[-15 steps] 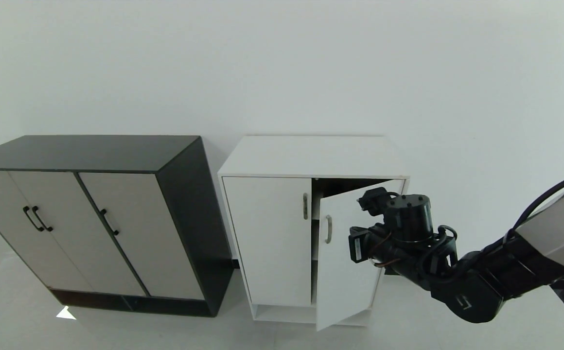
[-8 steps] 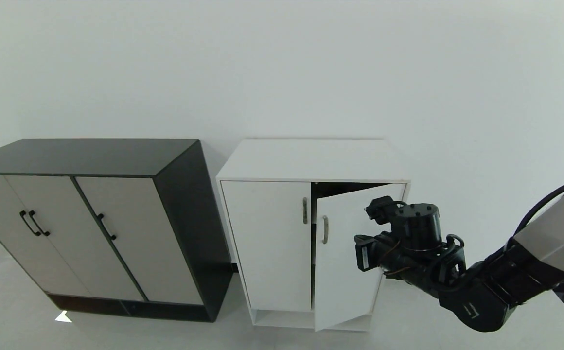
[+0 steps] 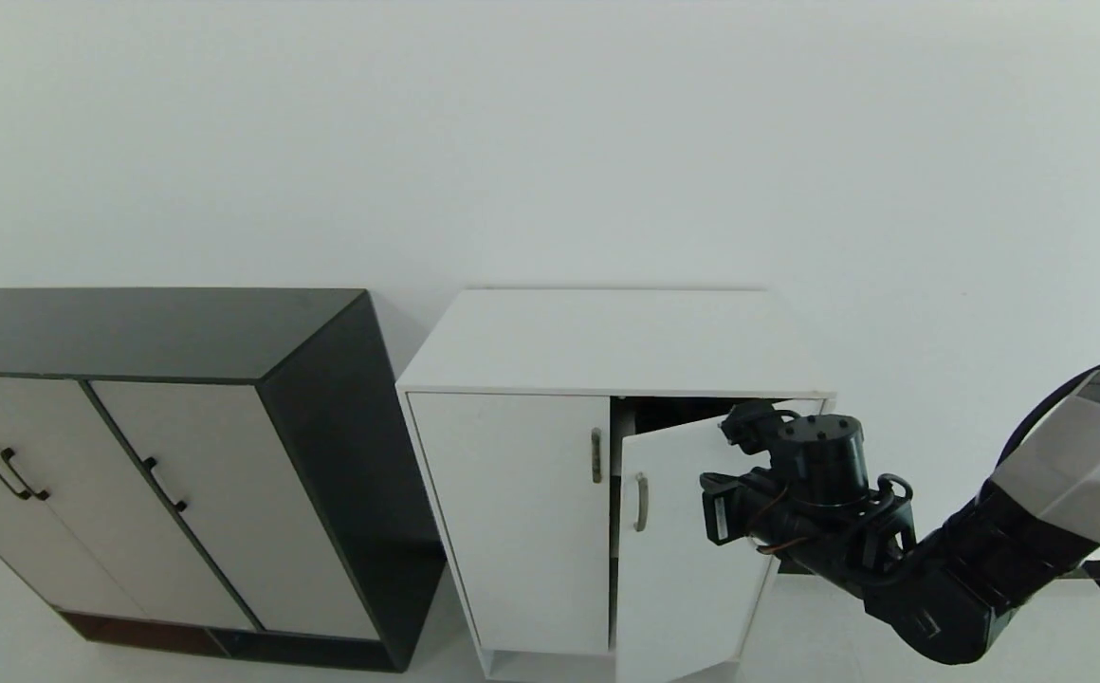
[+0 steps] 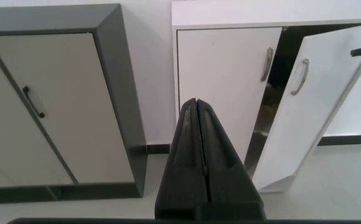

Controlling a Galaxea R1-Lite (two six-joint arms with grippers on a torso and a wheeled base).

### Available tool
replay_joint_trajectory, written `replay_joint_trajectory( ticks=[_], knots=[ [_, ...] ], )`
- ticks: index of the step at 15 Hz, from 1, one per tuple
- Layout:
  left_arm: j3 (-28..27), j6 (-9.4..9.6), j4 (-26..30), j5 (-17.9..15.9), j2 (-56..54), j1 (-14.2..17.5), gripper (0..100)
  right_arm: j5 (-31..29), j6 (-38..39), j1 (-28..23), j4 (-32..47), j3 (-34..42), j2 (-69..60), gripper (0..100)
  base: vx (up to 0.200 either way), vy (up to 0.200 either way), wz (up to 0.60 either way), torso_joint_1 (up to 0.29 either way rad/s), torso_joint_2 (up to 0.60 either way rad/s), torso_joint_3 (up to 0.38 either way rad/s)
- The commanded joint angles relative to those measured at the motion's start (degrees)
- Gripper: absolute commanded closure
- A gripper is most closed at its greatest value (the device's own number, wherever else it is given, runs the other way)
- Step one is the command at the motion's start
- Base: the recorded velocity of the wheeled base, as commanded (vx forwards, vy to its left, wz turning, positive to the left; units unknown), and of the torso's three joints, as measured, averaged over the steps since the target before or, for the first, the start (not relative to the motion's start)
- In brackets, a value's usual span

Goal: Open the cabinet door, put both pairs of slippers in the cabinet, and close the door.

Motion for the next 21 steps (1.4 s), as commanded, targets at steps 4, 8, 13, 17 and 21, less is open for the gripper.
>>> replay_joint_trajectory(
  ticks=[4, 8, 13, 17, 21],
  knots=[
    [0.0, 0.01, 0.0, 0.0, 0.0, 0.0, 100, 0.2, 0.1, 0.2, -0.9, 1.9, -0.8, 100, 0.000, 0.000, 0.00, 0.000, 0.00, 0.000],
    [0.0, 0.01, 0.0, 0.0, 0.0, 0.0, 100, 0.2, 0.3, 0.2, -1.5, 0.8, 2.2, 100, 0.000, 0.000, 0.00, 0.000, 0.00, 0.000],
    [0.0, 0.01, 0.0, 0.0, 0.0, 0.0, 100, 0.3, 0.2, -1.5, -3.3, -4.1, 7.8, 100, 0.000, 0.000, 0.00, 0.000, 0.00, 0.000],
    [0.0, 0.01, 0.0, 0.0, 0.0, 0.0, 100, 0.4, 0.1, -3.6, -3.1, -11.1, 12.2, 100, 0.000, 0.000, 0.00, 0.000, 0.00, 0.000],
    [0.0, 0.01, 0.0, 0.0, 0.0, 0.0, 100, 0.3, 0.1, -5.8, -3.0, -15.8, 15.9, 100, 0.000, 0.000, 0.00, 0.000, 0.00, 0.000]
  ],
)
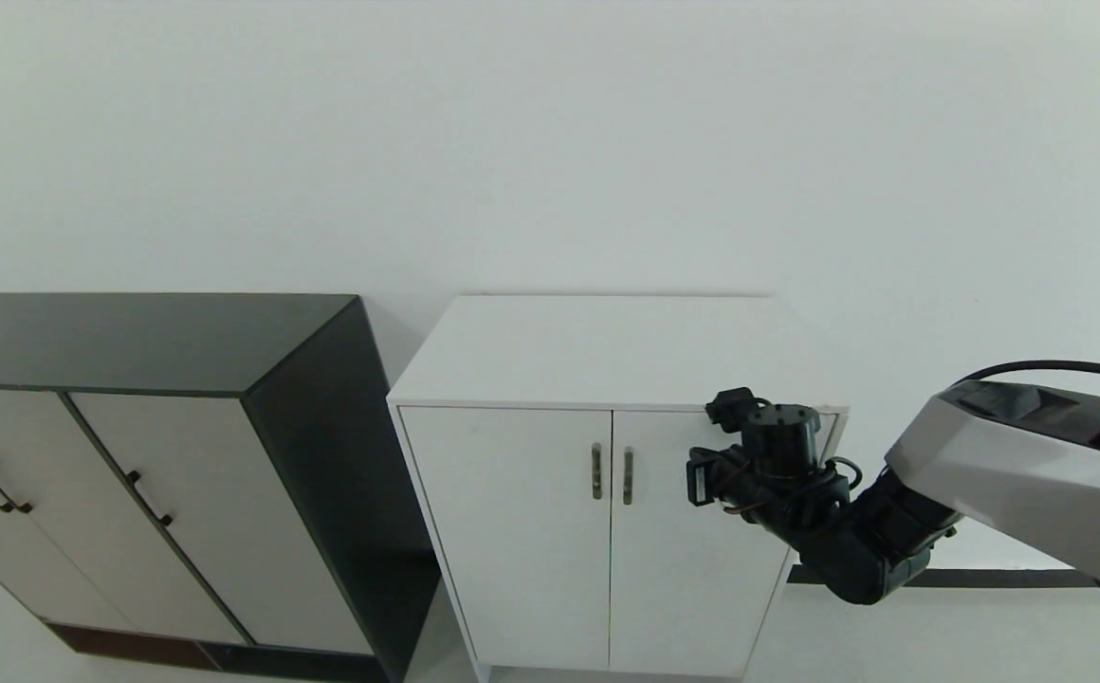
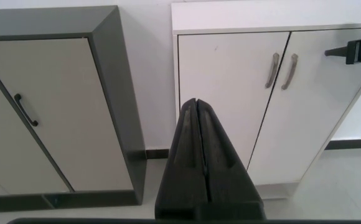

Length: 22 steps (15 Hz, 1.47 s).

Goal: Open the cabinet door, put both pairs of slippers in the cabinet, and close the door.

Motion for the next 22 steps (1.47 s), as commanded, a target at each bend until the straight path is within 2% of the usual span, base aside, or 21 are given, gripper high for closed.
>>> replay_joint_trajectory(
  ticks=[1, 6, 9, 14, 15, 16, 17, 18, 21, 22],
  knots=[
    [0.0, 0.01, 0.0, 0.0, 0.0, 0.0, 100, 0.0, 0.0, -0.7, 0.0, -1.1, 2.1, 100, 0.000, 0.000, 0.00, 0.000, 0.00, 0.000],
    [0.0, 0.01, 0.0, 0.0, 0.0, 0.0, 100, 0.0, 0.0, -0.7, -0.2, -1.0, 2.0, 100, 0.000, 0.000, 0.00, 0.000, 0.00, 0.000],
    [0.0, 0.01, 0.0, 0.0, 0.0, 0.0, 100, 0.0, 0.1, 0.6, -0.6, 3.1, -2.4, 100, 0.000, 0.000, 0.00, 0.000, 0.00, 0.000],
    [0.0, 0.01, 0.0, 0.0, 0.0, 0.0, 100, -0.7, 0.2, 1.1, -1.1, 16.9, -18.7, 100, 0.000, 0.000, 0.00, 0.000, 0.00, 0.000],
    [0.0, 0.01, 0.0, 0.0, 0.0, 0.0, 100, -2.9, 0.1, 0.6, -1.1, 22.3, -24.0, 100, 0.000, 0.000, 0.00, 0.000, 0.00, 0.000],
    [0.0, 0.01, 0.0, 0.0, 0.0, 0.0, 100, -4.4, 0.1, 0.3, -1.1, 23.9, -25.4, 100, 0.000, 0.000, 0.00, 0.000, 0.00, 0.000],
    [0.0, 0.01, 0.0, 0.0, 0.0, 0.0, 100, -9.2, -0.1, -0.8, -1.1, 28.7, -29.7, 100, 0.000, 0.000, 0.00, 0.000, 0.00, 0.000],
    [0.0, 0.01, 0.0, 0.0, 0.0, 0.0, 100, -10.7, -0.4, -1.5, -1.1, 32.7, -33.6, 100, 0.000, 0.000, 0.00, 0.000, 0.00, 0.000],
    [0.0, 0.01, 0.0, 0.0, 0.0, 0.0, 100, -11.1, -1.9, -3.2, -0.9, 43.1, -45.6, 100, 0.000, 0.000, 0.00, 0.000, 0.00, 0.000],
    [0.0, 0.01, 0.0, 0.0, 0.0, 0.0, 100, -11.1, -3.3, -5.5, -0.9, 48.9, -51.5, 100, 0.000, 0.000, 0.00, 0.000, 0.00, 0.000]
  ],
)
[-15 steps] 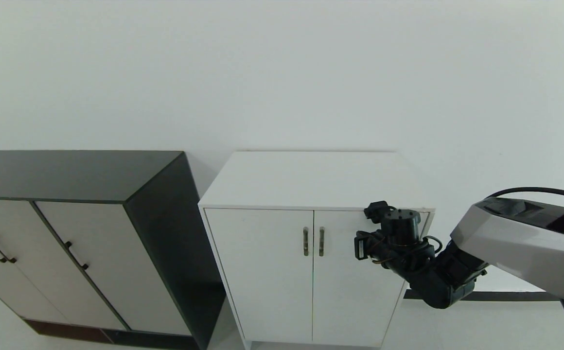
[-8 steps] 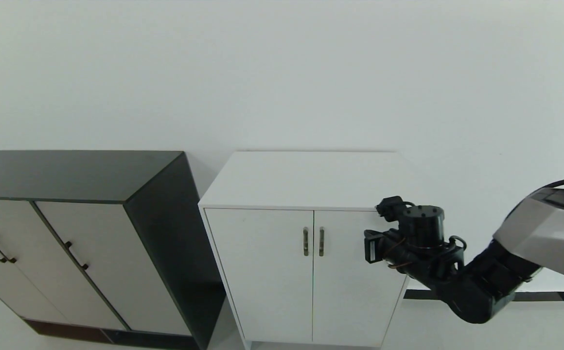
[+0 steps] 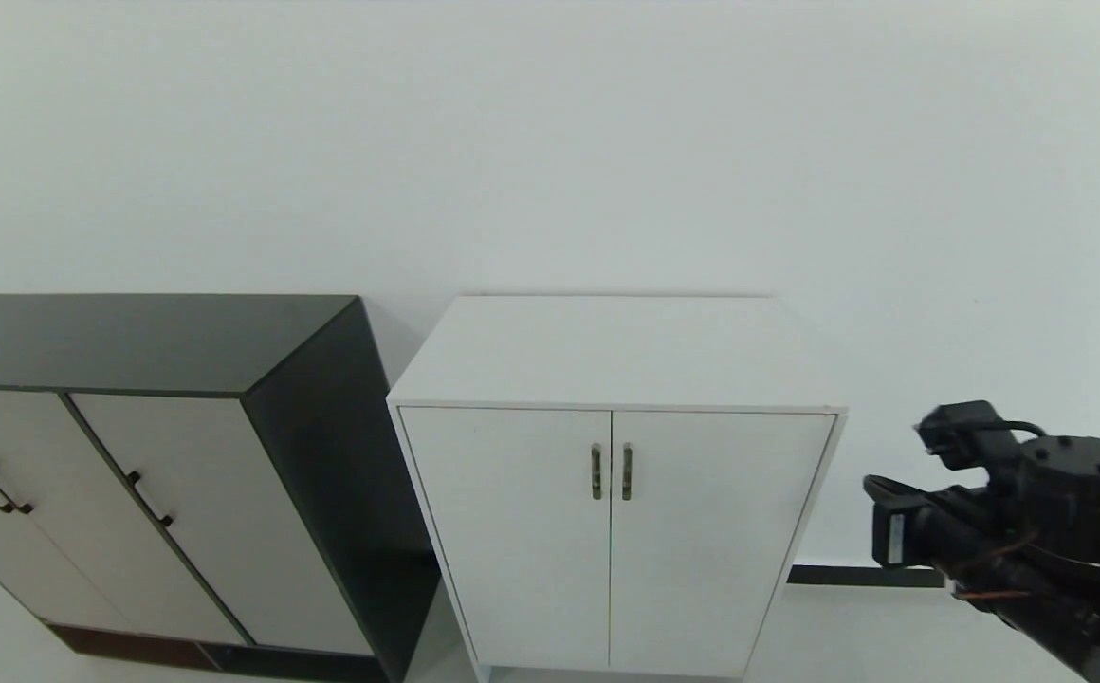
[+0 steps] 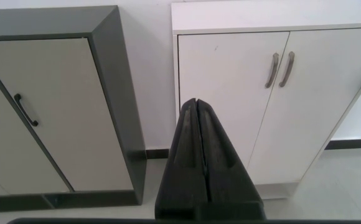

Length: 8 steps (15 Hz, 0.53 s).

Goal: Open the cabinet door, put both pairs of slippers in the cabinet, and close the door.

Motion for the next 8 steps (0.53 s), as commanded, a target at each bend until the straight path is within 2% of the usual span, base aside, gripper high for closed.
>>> replay_joint_trajectory(
  ticks=[1, 3, 6, 7, 8],
  knots=[
    [0.0, 0.01, 0.0, 0.0, 0.0, 0.0, 100, -0.4, -1.7, -5.3, 0.1, 12.5, -16.0, 100, 0.000, 0.000, 0.00, 0.000, 0.00, 0.000],
    [0.0, 0.01, 0.0, 0.0, 0.0, 0.0, 100, 0.1, -1.5, -8.9, 1.1, 17.5, -22.1, 100, 0.000, 0.000, 0.00, 0.000, 0.00, 0.000],
    [0.0, 0.01, 0.0, 0.0, 0.0, 0.0, 100, 2.9, 0.0, -10.2, 20.5, 17.5, -37.8, 100, 0.000, 0.000, 0.00, 0.000, 0.00, 0.000],
    [0.0, 0.01, 0.0, 0.0, 0.0, 0.0, 100, 3.6, -0.1, -10.2, 23.7, 17.5, -41.4, 100, 0.000, 0.000, 0.00, 0.000, 0.00, 0.000],
    [0.0, 0.01, -0.1, 0.0, 0.0, 0.0, 100, 4.6, -0.3, -10.2, 34.3, 17.5, -51.2, 100, 0.000, 0.000, 0.00, 0.000, 0.00, 0.000]
  ],
)
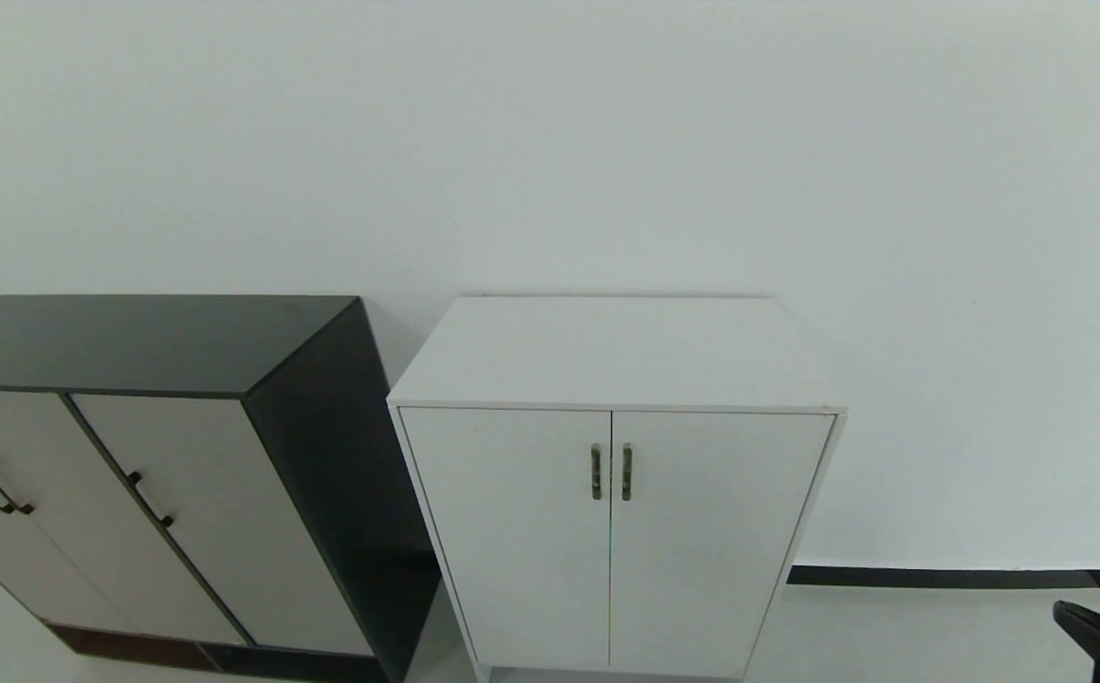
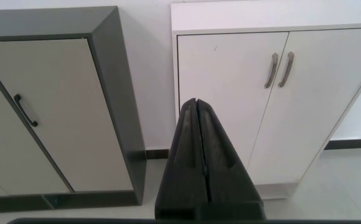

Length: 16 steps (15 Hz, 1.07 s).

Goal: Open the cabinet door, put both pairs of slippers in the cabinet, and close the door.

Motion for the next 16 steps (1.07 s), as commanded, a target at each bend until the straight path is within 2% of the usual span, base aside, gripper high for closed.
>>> replay_joint_trajectory(
  ticks=[1, 3, 4, 7, 9, 11, 12, 13, 16],
  knots=[
    [0.0, 0.00, 0.0, 0.0, 0.0, 0.0, 100, 3.3, 0.1, -0.6, 21.6, 0.3, -24.8, 100, 0.000, 0.000, 0.00, 0.000, 0.00, 0.000],
    [0.0, 0.00, 0.0, 0.0, 0.0, 0.0, 100, 8.5, -0.7, -0.4, 36.9, -0.3, -37.6, 100, 0.000, 0.000, 0.00, 0.000, 0.00, 0.000],
    [0.0, 0.09, 0.0, 0.0, 0.0, 0.0, 100, 10.9, -1.0, 0.0, 40.5, -1.7, -40.6, 100, 0.000, 0.000, 0.00, 0.000, 0.00, 0.000],
    [0.0, 0.09, 0.0, 0.0, 0.0, 0.0, 100, 11.2, -2.0, 3.7, 39.5, -1.6, -41.7, 100, 0.000, 0.000, 0.00, 0.000, 0.00, 0.000],
    [0.0, 0.00, 0.0, 0.0, 0.0, 0.0, 100, 10.9, -3.5, 9.4, 39.5, -1.6, -41.8, 100, 0.000, 0.000, 0.00, 0.000, 0.00, 0.000],
    [0.0, 0.00, 0.0, 0.0, 0.0, 0.0, 100, 12.8, -4.4, 9.3, 38.4, -0.1, -39.7, 100, 0.000, 0.000, 0.00, 0.000, 0.00, 0.000],
    [0.0, 0.00, 0.0, 0.0, 0.0, 0.0, 100, 12.8, -4.5, 8.2, 38.4, -0.1, -39.7, 100, 0.000, 0.000, 0.00, 0.000, 0.00, 0.000],
    [0.0, 0.00, 0.0, 0.0, 0.0, 0.0, 100, 12.8, -4.4, 5.0, 38.4, -0.1, -41.5, 100, 0.000, 0.000, 0.00, 0.000, 0.00, 0.000],
    [0.0, 0.00, 0.0, 0.0, 0.0, 0.0, 100, 12.8, -4.5, -9.7, 38.4, -0.1, -50.7, 100, 0.000, 0.000, 0.00, 0.000, 0.00, 0.000]
  ],
)
